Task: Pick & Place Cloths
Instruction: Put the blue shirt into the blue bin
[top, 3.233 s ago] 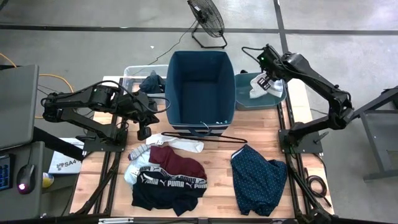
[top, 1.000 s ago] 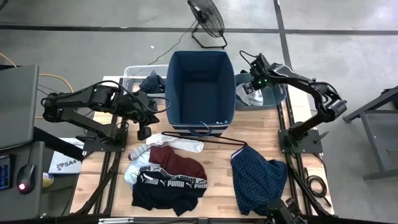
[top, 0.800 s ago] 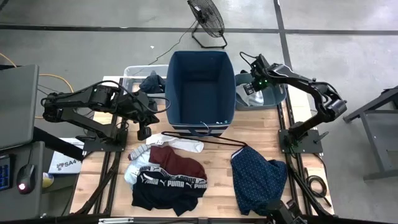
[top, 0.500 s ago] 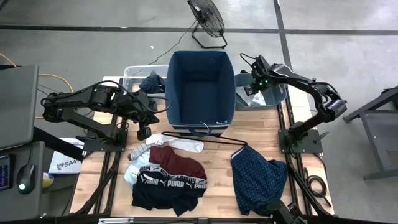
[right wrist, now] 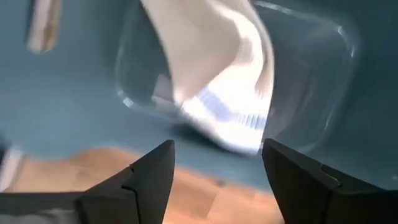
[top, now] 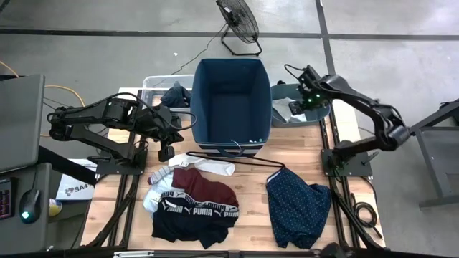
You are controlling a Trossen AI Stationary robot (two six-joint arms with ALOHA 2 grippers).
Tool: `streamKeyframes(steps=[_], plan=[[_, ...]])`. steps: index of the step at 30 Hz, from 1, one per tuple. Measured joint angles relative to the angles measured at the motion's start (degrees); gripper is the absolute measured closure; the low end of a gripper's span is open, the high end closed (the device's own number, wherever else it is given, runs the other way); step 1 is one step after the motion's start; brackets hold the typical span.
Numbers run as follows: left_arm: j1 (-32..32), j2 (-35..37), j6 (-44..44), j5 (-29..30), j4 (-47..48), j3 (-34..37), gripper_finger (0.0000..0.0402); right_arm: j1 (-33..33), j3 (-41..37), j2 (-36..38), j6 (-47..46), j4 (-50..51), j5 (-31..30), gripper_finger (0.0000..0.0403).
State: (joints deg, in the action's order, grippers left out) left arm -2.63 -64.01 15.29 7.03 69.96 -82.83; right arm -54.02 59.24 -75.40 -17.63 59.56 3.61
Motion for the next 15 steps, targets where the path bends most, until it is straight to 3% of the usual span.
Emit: streamKeyframes(steps=[7, 15], plan=[[-0.01, 0.00, 0.00, 0.01, 0.02, 0.01, 0.0396, 1.56, 0.00, 10.21, -4.84, 9.61, 8.49, 0.0170], [0.00, 0.02, -0.01, 0.01, 0.02, -0.02, 0.0396, 12.21, 0.02, 20.43, -16.71, 16.76, 10.52, 0.0170]])
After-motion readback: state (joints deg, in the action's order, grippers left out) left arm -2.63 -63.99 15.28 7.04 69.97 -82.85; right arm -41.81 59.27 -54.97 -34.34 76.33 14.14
